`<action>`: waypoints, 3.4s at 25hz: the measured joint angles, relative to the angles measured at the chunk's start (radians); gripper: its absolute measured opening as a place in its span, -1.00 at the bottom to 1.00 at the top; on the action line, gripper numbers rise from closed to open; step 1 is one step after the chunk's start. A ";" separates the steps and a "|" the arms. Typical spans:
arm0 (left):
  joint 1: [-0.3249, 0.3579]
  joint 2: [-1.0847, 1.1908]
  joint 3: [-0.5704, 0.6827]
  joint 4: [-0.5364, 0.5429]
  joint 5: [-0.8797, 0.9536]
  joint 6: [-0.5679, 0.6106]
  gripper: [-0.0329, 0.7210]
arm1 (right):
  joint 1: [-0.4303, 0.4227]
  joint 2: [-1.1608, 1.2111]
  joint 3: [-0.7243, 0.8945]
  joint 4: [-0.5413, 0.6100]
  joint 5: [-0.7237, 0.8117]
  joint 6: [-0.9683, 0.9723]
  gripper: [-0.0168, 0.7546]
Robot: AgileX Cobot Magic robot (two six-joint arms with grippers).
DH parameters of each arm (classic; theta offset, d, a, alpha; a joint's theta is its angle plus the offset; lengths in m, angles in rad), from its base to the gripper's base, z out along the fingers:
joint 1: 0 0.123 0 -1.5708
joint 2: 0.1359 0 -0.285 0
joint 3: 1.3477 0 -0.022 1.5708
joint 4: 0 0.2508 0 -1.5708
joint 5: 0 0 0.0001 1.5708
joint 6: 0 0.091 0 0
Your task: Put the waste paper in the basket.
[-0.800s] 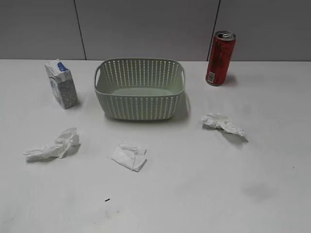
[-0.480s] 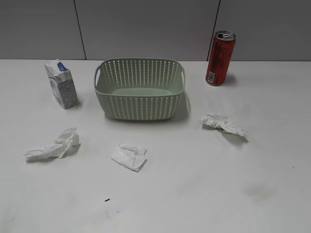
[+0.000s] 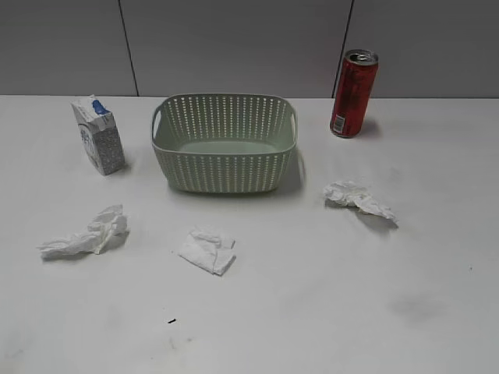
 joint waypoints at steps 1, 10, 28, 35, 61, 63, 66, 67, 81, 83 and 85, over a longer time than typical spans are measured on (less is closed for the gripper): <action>0.000 0.000 0.000 0.000 0.000 0.000 -0.28 | 0.000 0.000 0.000 0.000 0.000 0.000 0.34; 0.000 0.000 0.000 0.008 0.000 0.000 -0.28 | 0.000 0.000 0.000 0.000 0.000 0.000 0.34; 0.000 0.000 0.000 0.008 0.000 0.000 0.43 | 0.000 0.123 -0.016 0.000 -0.025 -0.004 0.34; 0.000 0.000 0.000 0.007 0.000 0.000 0.86 | 0.000 0.360 -0.039 0.000 -0.113 -0.004 0.34; 0.000 0.000 0.000 0.019 0.000 0.000 0.66 | 0.076 1.635 -0.581 0.018 -0.202 -0.053 0.34; 0.000 0.000 0.000 0.019 0.001 0.000 0.66 | 0.116 1.709 -0.630 0.011 -0.219 -0.055 0.39; 0.000 0.000 0.000 0.019 0.001 0.000 0.66 | 0.175 1.803 -0.691 -0.011 -0.266 -0.055 0.54; 0.000 0.000 0.000 0.020 0.001 0.000 0.66 | 0.190 1.827 -0.710 -0.013 -0.292 -0.055 0.57; 0.000 0.000 0.000 0.020 0.001 0.000 0.66 | 0.207 2.056 -0.765 -0.111 -0.529 0.025 0.52; 0.000 0.000 0.000 0.020 0.001 0.000 0.65 | 0.207 2.072 -0.768 -0.112 -0.530 0.030 0.46; 0.000 0.000 0.000 0.020 0.001 0.000 0.64 | 0.207 2.073 -0.770 -0.114 -0.530 0.032 0.35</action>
